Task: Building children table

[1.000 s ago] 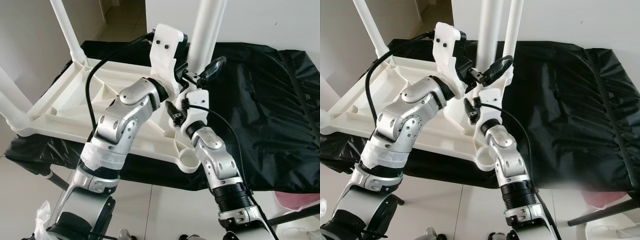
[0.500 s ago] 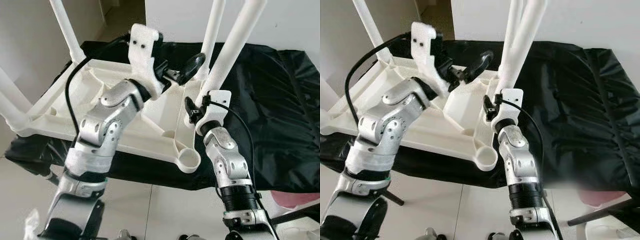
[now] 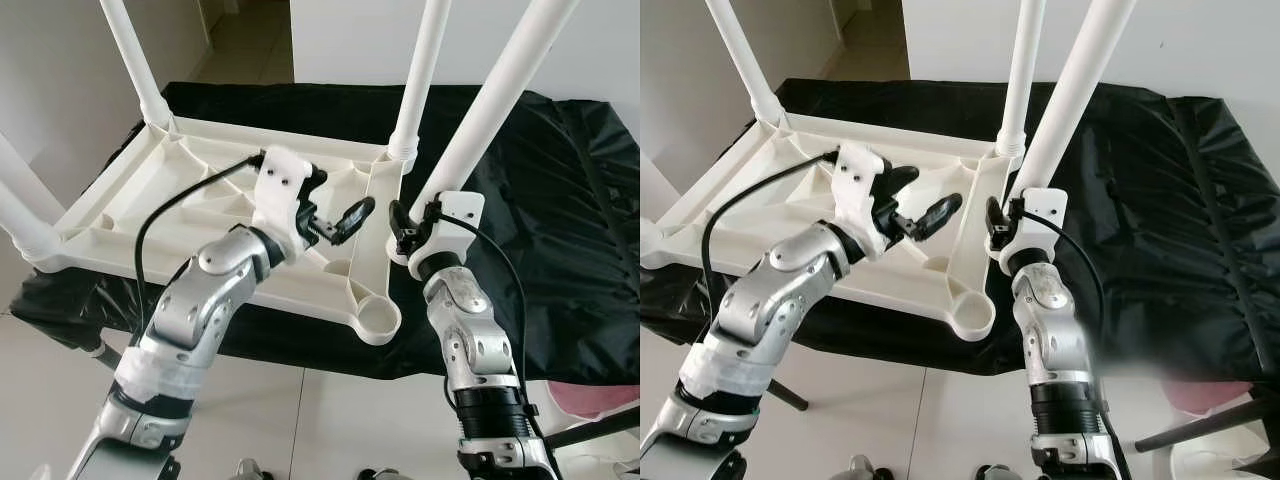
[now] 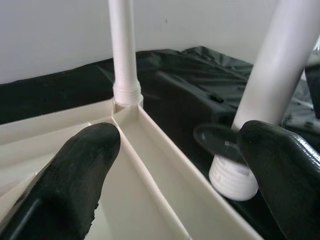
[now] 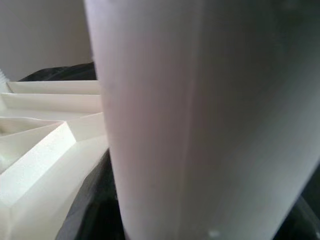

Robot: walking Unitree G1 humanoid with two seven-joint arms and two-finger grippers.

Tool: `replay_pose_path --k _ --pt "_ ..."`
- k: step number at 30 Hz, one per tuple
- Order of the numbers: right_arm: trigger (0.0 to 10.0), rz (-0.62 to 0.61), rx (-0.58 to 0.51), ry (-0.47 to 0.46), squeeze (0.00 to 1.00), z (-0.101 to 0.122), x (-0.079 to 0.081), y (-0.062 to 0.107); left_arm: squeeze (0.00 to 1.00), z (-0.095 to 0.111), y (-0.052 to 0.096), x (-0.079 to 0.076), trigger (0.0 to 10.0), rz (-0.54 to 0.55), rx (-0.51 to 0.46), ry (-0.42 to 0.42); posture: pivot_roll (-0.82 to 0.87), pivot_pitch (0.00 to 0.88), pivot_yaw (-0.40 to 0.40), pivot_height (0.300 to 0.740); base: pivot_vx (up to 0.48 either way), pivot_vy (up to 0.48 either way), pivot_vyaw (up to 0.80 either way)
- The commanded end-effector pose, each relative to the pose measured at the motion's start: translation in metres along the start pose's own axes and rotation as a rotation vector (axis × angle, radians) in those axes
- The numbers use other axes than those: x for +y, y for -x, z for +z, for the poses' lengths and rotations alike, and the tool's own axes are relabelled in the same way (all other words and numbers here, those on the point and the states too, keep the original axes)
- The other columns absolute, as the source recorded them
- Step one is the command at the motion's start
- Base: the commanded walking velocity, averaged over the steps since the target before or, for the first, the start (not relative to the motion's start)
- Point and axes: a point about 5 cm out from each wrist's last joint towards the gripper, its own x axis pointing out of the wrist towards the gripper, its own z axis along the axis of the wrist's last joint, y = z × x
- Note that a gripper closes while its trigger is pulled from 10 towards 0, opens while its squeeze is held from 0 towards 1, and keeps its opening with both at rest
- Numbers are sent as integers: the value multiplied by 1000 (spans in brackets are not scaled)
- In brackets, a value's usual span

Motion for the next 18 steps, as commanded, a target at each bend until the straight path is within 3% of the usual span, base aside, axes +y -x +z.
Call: replay_pose_path --k 1,4,8,18 --pt "10000 1 -31 1 0 5 1 2 0 -7 6 -8 10000 -105 18 -10 5 113 36 740 0 0 0" --pt "10000 -6 -32 4 0 5 -2 3 0 -12 10 -10 10000 -117 33 -9 3 115 34 740 0 0 0" --pt "10000 -28 -33 34 0 7 -15 5 0 -35 33 -21 10000 -240 138 -62 4 119 29 740 0 0 0" --pt "10000 -40 -35 72 0 9 -27 6 0 -63 50 -27 10000 -353 275 -182 -1 120 32 740 0 0 0"
